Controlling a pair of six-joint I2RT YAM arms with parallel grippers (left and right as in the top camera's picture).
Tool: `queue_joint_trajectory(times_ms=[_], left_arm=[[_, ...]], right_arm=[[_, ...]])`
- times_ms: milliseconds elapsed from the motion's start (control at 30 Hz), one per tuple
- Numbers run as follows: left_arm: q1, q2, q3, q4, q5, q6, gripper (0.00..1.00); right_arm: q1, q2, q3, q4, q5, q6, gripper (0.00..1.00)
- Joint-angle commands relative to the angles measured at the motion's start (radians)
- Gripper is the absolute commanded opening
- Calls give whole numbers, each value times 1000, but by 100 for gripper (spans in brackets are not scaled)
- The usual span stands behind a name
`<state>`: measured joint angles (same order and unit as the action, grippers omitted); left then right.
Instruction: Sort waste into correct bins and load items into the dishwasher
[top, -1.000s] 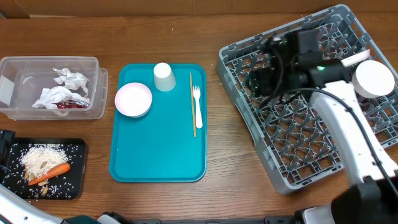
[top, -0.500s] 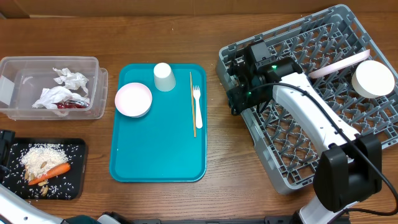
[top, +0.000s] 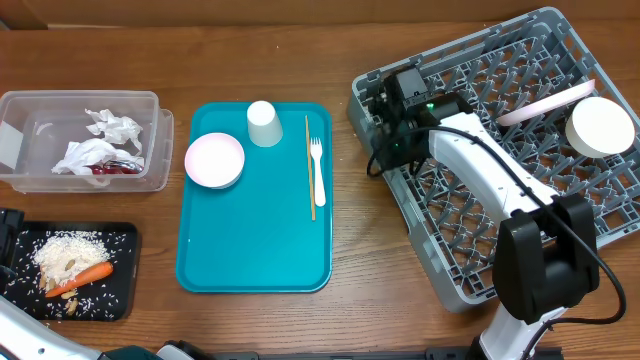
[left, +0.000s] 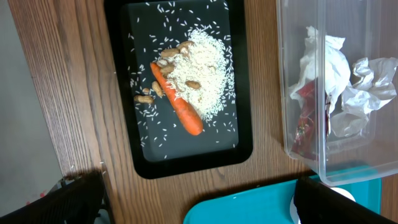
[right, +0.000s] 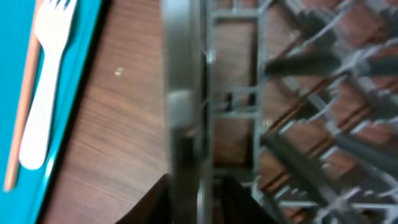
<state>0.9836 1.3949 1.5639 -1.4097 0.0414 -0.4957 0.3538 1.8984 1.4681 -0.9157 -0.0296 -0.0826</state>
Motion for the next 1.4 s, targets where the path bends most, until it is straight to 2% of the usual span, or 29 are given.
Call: queue_joint_trajectory(times_ms=[0, 133, 433, 667, 1100, 1167, 1300, 1367], left_arm=[[4, -9, 2, 0, 4, -6, 100], [4, -9, 2, 0, 4, -6, 100], [4, -9, 2, 0, 4, -6, 100], [4, -9, 2, 0, 4, -6, 100], [4, -9, 2, 1, 4, -6, 100], [4, -9, 2, 0, 4, -6, 100], [4, -9, 2, 0, 4, -6, 100], [4, -9, 2, 0, 4, -6, 100]], right_arm=[[-16, 6, 18, 52, 68, 81, 20], [-59, 12, 18, 107, 93, 145, 7], [-157, 13, 18, 216, 95, 240, 6], [-158, 23, 18, 306, 78, 322, 4], [-158, 34, 18, 336, 42, 346, 4], [-158, 34, 18, 335, 43, 345, 8], [-158, 15, 33, 307, 28, 345, 34], [-158, -5, 56, 277, 28, 345, 42]])
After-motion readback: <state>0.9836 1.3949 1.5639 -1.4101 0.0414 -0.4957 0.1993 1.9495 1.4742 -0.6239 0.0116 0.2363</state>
